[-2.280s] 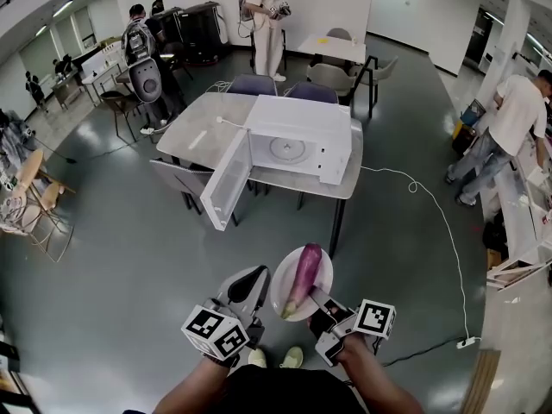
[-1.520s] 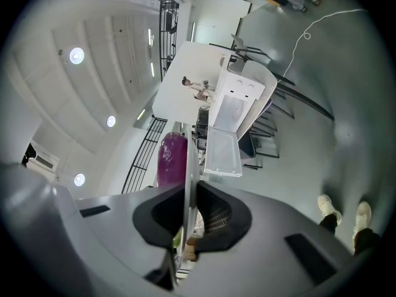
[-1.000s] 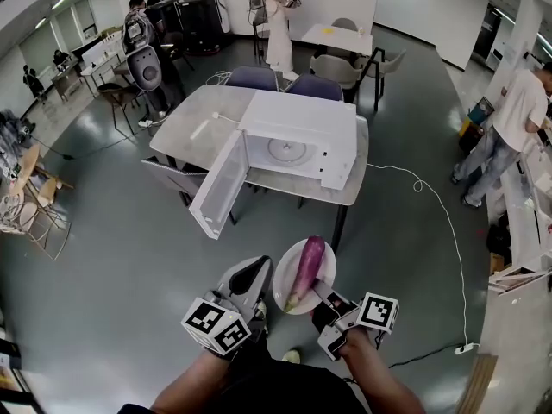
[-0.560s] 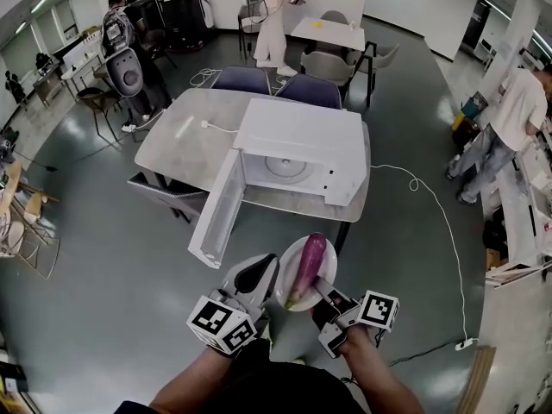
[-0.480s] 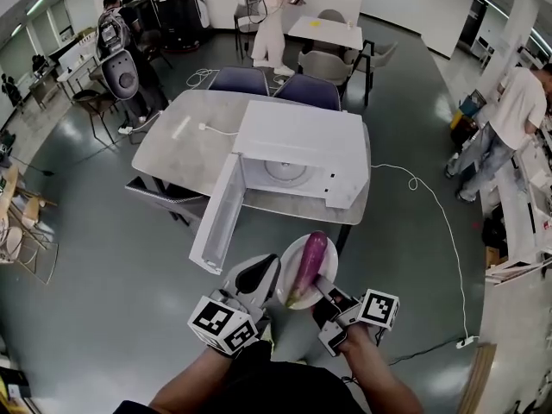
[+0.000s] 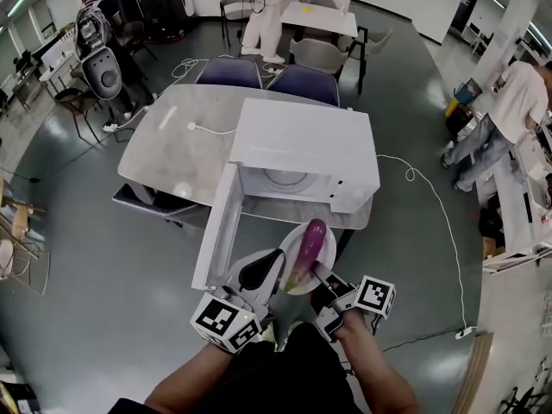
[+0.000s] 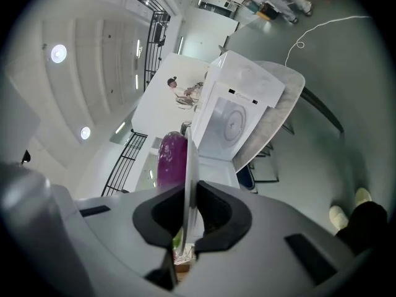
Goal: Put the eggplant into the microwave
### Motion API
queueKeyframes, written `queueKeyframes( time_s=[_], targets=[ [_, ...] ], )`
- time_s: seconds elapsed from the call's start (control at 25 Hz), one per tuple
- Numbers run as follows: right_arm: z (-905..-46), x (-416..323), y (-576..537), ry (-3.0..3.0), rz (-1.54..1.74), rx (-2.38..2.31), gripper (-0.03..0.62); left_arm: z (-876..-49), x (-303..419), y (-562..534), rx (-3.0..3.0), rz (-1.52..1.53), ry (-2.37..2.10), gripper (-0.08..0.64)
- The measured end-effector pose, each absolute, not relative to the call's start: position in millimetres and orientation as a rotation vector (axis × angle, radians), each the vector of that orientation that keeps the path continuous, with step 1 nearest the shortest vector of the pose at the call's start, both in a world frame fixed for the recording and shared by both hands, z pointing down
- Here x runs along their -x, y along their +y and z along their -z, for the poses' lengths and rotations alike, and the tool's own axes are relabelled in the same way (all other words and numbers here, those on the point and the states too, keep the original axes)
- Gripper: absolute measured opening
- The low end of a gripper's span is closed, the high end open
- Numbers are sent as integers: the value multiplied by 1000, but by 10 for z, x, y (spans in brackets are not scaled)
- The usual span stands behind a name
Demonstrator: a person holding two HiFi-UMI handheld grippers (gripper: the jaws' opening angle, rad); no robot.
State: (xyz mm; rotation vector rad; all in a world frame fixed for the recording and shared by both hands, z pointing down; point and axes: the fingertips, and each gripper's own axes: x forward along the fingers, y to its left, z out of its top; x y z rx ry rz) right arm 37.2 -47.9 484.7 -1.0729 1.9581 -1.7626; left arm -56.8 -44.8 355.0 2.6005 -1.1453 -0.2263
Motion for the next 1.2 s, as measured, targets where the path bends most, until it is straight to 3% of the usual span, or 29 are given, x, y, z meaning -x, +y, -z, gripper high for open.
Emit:
queueKeyframes(
  time_s=[0.92,1.2],
  targets=[
    [-5874,-286,-2136,1863,2030,1048,29,-3991,370,-1980,-2479,166,-1345,9],
    [-6222,-192,-2571,1803,1941,1105,29,-4377,385,-2249,-2459,199,-1317,9]
  ],
)
